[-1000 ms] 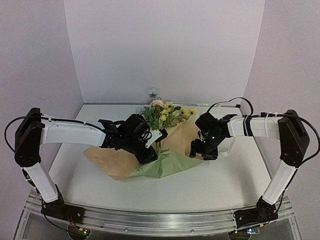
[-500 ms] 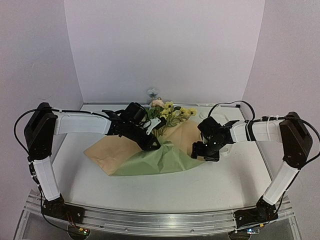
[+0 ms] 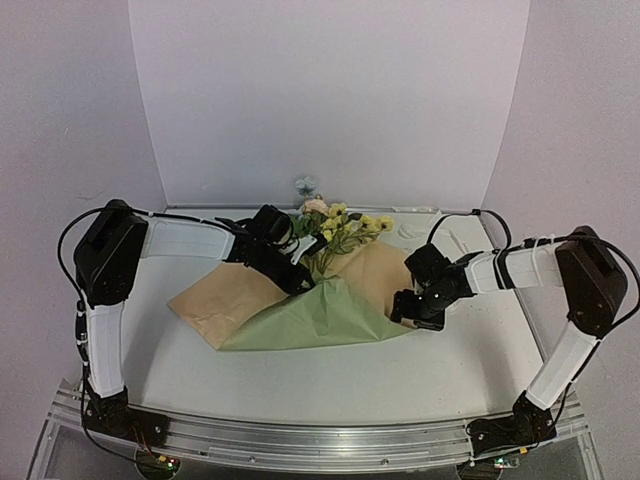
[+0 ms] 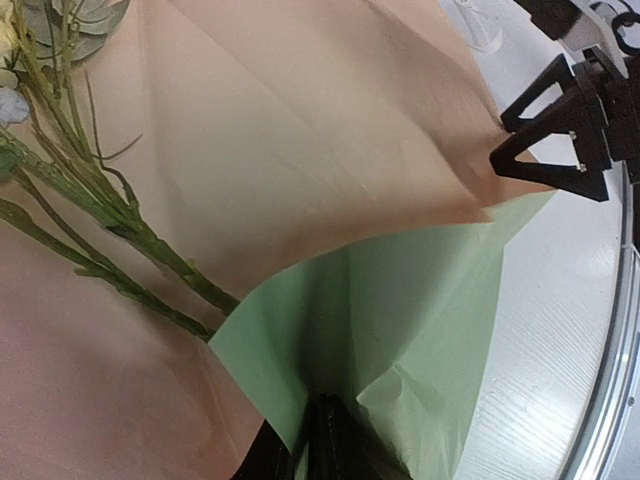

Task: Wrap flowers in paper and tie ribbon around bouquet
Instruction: Fold the bottom corner of the flattened wrapping paper at the center of the board.

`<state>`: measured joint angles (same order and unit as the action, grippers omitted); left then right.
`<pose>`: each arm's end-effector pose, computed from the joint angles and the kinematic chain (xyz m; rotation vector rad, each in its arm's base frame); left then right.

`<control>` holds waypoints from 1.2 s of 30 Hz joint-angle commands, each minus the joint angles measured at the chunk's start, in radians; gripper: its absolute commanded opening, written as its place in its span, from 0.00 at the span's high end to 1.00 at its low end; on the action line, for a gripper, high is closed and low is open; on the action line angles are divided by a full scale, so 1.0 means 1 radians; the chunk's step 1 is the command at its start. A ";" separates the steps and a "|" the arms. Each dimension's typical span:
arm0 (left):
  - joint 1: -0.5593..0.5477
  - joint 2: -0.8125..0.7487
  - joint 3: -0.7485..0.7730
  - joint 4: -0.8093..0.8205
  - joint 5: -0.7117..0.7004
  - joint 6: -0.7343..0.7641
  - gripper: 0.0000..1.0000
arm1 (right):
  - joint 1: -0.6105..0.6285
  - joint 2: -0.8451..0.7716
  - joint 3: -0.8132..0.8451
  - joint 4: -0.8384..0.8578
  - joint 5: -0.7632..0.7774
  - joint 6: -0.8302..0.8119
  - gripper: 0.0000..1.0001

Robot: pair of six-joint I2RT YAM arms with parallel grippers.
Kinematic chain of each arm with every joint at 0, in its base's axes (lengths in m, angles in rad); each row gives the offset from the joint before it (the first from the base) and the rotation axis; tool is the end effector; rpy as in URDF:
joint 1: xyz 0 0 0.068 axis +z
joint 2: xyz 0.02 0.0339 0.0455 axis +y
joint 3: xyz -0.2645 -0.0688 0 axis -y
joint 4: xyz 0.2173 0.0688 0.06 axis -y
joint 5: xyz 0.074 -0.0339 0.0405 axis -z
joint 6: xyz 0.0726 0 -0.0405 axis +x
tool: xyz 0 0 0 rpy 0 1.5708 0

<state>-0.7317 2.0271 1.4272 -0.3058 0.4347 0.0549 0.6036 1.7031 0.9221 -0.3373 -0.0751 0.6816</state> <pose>0.3040 -0.3141 0.1677 1.1502 2.2676 -0.8188 0.2566 0.1835 0.1337 0.0846 2.7849 0.4681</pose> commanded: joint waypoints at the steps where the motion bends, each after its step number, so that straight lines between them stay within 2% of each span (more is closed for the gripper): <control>1: 0.012 0.029 0.078 0.018 -0.007 0.017 0.92 | -0.020 -0.067 -0.028 0.025 0.033 0.027 0.24; 11: 0.021 0.080 0.126 0.021 -0.067 0.041 0.94 | -0.029 -0.084 -0.010 0.044 0.025 -0.006 0.24; 17: 0.022 0.094 0.136 0.018 -0.057 0.046 0.95 | -0.028 -0.066 0.077 0.085 -0.022 -0.102 0.14; 27: 0.023 0.095 0.135 0.029 -0.055 0.040 0.95 | -0.028 0.079 0.229 0.219 -0.273 -0.282 0.08; 32: 0.023 0.092 0.139 0.034 -0.054 0.040 0.95 | -0.029 0.182 0.317 0.235 -0.401 -0.331 0.10; 36: 0.022 0.094 0.147 0.029 -0.057 0.044 0.95 | -0.028 0.222 0.357 0.246 -0.459 -0.321 0.19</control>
<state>-0.7132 2.1174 1.5192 -0.3038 0.3813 0.0814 0.5774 1.8961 1.2140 -0.1311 -0.4247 0.3939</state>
